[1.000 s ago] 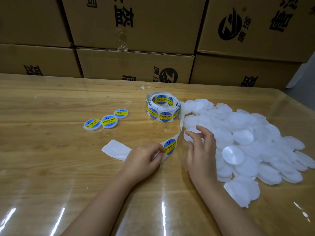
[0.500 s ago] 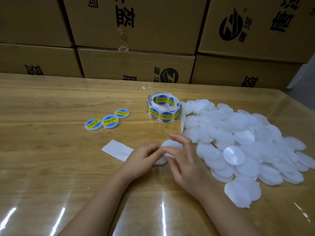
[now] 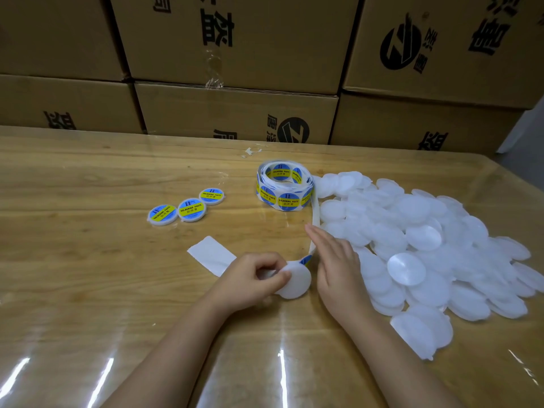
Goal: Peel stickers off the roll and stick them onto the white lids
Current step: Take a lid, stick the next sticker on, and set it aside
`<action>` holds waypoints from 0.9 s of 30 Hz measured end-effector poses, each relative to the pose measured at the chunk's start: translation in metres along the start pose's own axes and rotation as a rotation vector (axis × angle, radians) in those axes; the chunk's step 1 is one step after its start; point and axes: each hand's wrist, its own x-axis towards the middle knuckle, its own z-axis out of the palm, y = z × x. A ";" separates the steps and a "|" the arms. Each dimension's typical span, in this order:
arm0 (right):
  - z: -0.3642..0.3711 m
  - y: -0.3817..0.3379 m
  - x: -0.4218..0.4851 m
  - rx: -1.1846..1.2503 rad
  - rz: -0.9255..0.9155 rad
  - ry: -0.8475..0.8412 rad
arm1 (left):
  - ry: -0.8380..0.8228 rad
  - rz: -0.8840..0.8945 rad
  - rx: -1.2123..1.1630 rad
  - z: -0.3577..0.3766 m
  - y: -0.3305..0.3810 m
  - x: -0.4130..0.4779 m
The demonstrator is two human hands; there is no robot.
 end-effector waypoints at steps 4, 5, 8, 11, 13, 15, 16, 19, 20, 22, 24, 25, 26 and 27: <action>0.004 0.001 -0.001 -0.088 0.026 0.009 | 0.024 -0.002 -0.131 -0.002 0.002 -0.001; 0.004 0.000 -0.001 -0.085 0.035 0.054 | 0.044 0.000 -0.161 -0.003 0.003 -0.001; 0.005 -0.003 -0.002 -0.078 0.037 0.132 | 0.112 0.013 -0.165 -0.004 0.004 -0.002; 0.003 -0.003 -0.003 -0.067 0.041 0.132 | 0.190 0.044 -0.068 -0.003 0.004 -0.002; 0.001 -0.003 -0.003 -0.051 0.049 0.132 | 0.234 0.067 0.007 -0.003 0.003 -0.002; 0.000 -0.005 -0.004 -0.035 0.045 0.139 | 0.275 0.086 0.054 -0.003 0.003 -0.002; -0.001 -0.006 -0.004 -0.026 0.038 0.150 | 0.295 0.096 0.078 -0.004 0.004 -0.001; -0.003 -0.007 -0.005 0.016 0.016 0.174 | 0.334 0.137 0.228 -0.003 0.005 0.000; -0.003 -0.007 -0.005 0.039 0.014 0.166 | 0.338 0.149 0.273 -0.003 0.006 0.000; -0.003 -0.007 -0.005 0.091 0.009 0.156 | 0.342 0.160 0.316 -0.003 0.006 0.000; -0.003 -0.006 -0.005 0.135 0.025 0.173 | 0.349 0.151 0.303 -0.003 0.005 -0.001; -0.003 -0.005 -0.005 0.140 0.045 0.180 | 0.358 0.140 0.276 -0.004 0.004 -0.001; -0.003 -0.005 -0.004 0.135 0.066 0.184 | 0.374 0.124 0.240 -0.005 0.003 -0.001; -0.002 -0.004 -0.003 0.121 0.082 0.189 | 0.397 0.100 0.198 -0.005 0.002 -0.001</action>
